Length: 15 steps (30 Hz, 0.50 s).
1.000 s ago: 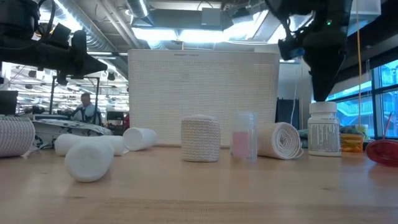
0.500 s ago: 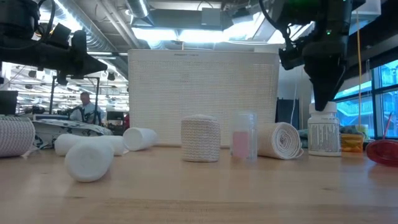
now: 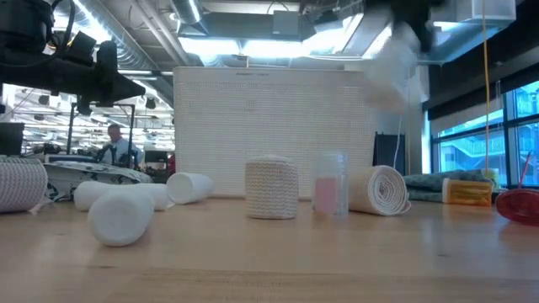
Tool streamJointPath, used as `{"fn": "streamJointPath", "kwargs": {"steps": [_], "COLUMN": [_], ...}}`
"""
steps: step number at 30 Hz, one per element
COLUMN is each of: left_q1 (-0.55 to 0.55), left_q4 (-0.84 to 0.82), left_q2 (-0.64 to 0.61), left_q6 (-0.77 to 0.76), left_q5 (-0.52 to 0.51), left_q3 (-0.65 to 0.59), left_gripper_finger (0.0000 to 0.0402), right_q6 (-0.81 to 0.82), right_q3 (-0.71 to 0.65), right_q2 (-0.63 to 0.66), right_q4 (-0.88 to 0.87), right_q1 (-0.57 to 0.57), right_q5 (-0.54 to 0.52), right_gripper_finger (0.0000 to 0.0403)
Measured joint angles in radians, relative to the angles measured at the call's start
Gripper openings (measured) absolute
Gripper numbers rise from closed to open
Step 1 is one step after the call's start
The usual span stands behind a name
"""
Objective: Pick & place medical supplies in basket/bin
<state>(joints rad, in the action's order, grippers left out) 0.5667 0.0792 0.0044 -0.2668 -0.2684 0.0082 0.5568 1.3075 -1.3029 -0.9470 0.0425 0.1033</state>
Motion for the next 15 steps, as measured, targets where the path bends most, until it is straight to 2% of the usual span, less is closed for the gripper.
{"fn": "streamJointPath", "kwargs": {"steps": [7,10,15], "left_q1": [0.000,0.000,0.000], "left_q4": [0.000,0.000,0.000], "left_q2": [0.000,0.000,0.000], "left_q6": [0.000,0.000,0.000], "left_q5": [0.000,0.001,0.001], "left_q3": [0.000,0.000,0.000], "left_gripper_finger": [0.0011,0.0010,0.0008], "right_q6": [-0.348,-0.494,-0.694], "right_q3": [0.383,0.508,0.689], "right_q2": [-0.045,-0.118,-0.324], "right_q4": [0.025,0.013,-0.157], "right_q1": [-0.099,-0.199,-0.391], "right_q5": [-0.264,-0.286,-0.244], "right_gripper_finger": [0.0188,0.0188,0.0188]}}
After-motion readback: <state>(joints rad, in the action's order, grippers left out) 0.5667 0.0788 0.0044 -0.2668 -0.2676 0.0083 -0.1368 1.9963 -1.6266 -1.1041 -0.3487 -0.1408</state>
